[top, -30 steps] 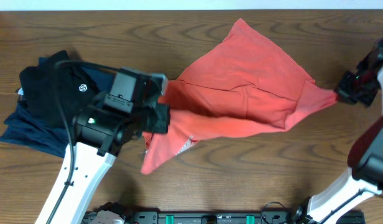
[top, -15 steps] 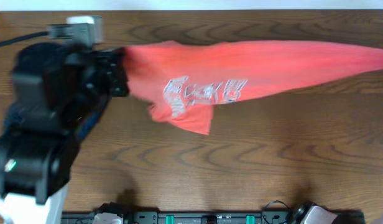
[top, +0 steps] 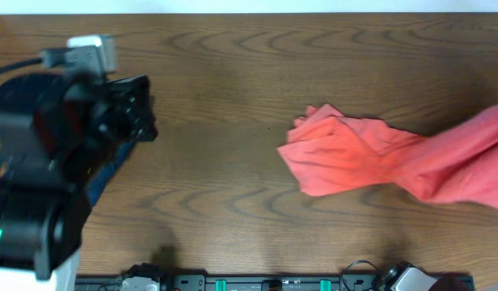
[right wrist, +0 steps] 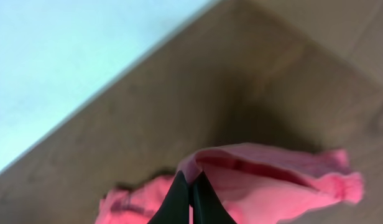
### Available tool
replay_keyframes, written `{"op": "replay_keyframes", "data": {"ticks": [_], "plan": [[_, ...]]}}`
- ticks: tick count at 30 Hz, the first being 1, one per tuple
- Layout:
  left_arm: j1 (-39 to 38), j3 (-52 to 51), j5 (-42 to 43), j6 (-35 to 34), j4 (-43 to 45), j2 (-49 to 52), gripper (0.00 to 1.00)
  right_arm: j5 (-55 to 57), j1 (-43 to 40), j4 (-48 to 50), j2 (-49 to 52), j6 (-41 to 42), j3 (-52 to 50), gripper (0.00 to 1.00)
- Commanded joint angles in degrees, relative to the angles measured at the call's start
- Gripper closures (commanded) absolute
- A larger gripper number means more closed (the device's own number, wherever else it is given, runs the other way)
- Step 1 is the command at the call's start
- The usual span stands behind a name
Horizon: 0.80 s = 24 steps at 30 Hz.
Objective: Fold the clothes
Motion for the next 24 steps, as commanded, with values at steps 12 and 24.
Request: {"op": "replay_keyframes", "data": {"ticks": [12, 24], "plan": [[-11.0, -1.2, 14.5, -0.3, -5.0, 28.0, 0.64, 5.4, 1.2, -6.1, 10.7, -1.1, 0.2, 0.99], [-27.5, -1.2, 19.6, -9.1, -4.6, 51.8, 0.32, 5.8, 1.2, -6.0, 10.8, -1.6, 0.2, 0.99]]}}
